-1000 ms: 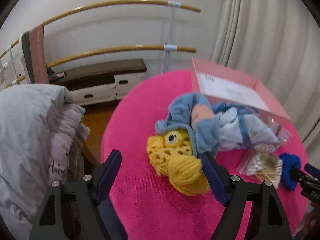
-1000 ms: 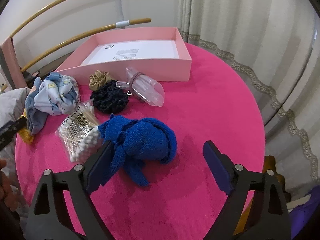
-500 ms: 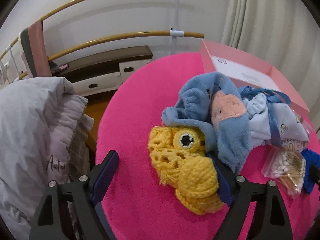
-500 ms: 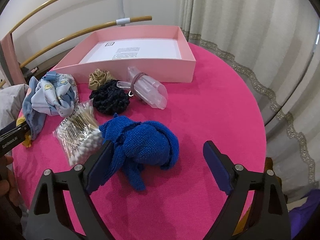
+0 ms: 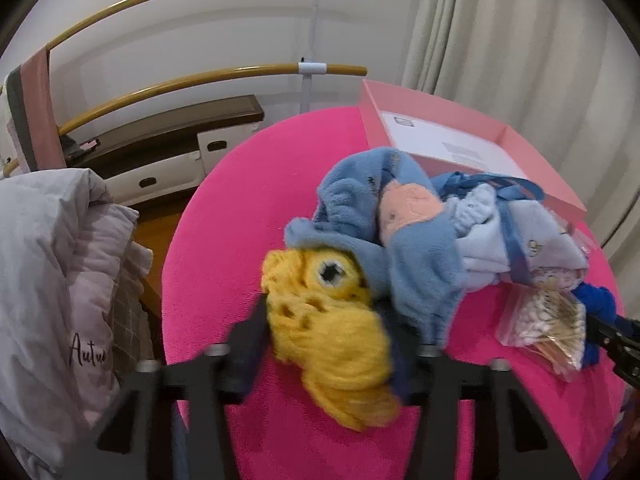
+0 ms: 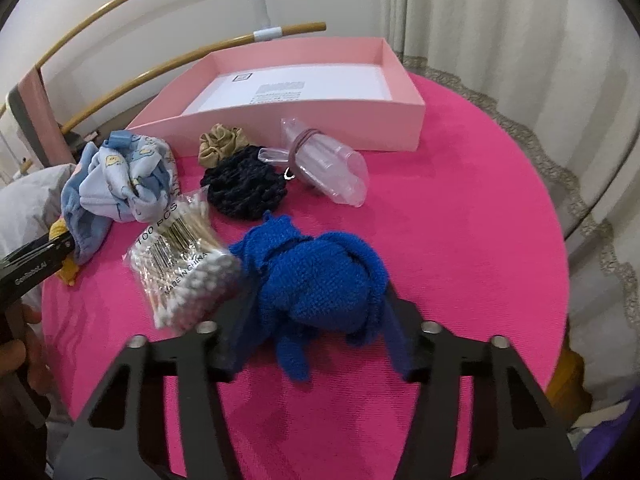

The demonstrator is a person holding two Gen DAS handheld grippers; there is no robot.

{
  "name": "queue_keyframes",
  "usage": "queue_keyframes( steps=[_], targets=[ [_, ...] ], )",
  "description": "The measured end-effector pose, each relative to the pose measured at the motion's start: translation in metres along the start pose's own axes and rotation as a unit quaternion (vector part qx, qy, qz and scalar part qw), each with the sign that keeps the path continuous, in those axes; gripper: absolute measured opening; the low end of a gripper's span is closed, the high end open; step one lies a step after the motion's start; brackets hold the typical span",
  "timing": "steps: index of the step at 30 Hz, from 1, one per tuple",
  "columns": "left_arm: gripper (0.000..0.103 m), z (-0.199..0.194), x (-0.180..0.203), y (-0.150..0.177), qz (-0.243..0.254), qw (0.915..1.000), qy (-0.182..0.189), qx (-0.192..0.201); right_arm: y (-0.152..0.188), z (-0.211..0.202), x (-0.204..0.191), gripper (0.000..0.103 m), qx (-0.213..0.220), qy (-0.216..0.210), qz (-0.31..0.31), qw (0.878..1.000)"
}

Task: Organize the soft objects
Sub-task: 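Grasp the yellow crocheted toy with left gripper while right gripper grasps blue knit toy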

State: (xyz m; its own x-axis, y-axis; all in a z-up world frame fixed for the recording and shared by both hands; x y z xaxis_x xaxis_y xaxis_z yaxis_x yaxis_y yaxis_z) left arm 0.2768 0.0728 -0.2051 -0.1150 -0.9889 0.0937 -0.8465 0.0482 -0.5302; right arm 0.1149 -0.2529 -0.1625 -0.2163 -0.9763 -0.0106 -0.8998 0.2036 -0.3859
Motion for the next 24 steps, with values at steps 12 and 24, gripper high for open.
queue_keyframes(
  steps=[12,24],
  targets=[
    [0.033,-0.063,0.005,0.037,0.022,0.9994,-0.012,0.026,0.006,-0.020,0.010,0.042,0.015,-0.005,0.010,1.000],
    [0.033,-0.119,0.054,0.023,0.063,0.9961,-0.006,0.062,-0.006,-0.054,0.001,0.042,0.046,-0.015,0.002,0.999]
  ],
)
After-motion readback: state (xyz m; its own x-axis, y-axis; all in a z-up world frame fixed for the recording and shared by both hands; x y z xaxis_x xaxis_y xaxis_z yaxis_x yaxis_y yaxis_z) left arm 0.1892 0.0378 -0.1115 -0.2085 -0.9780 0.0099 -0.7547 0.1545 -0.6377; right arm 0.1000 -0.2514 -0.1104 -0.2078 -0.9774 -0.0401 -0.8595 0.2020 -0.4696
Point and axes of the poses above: each gripper's, at about its wrist camera, not at the fingertips, and z roughly the way its jaws point, x to its right, y to its underside, the point moved 10 cm from there along z, roughly the way its jaws point, and after that the axes turned 8 degrees about -x, right-handed, at the moved point
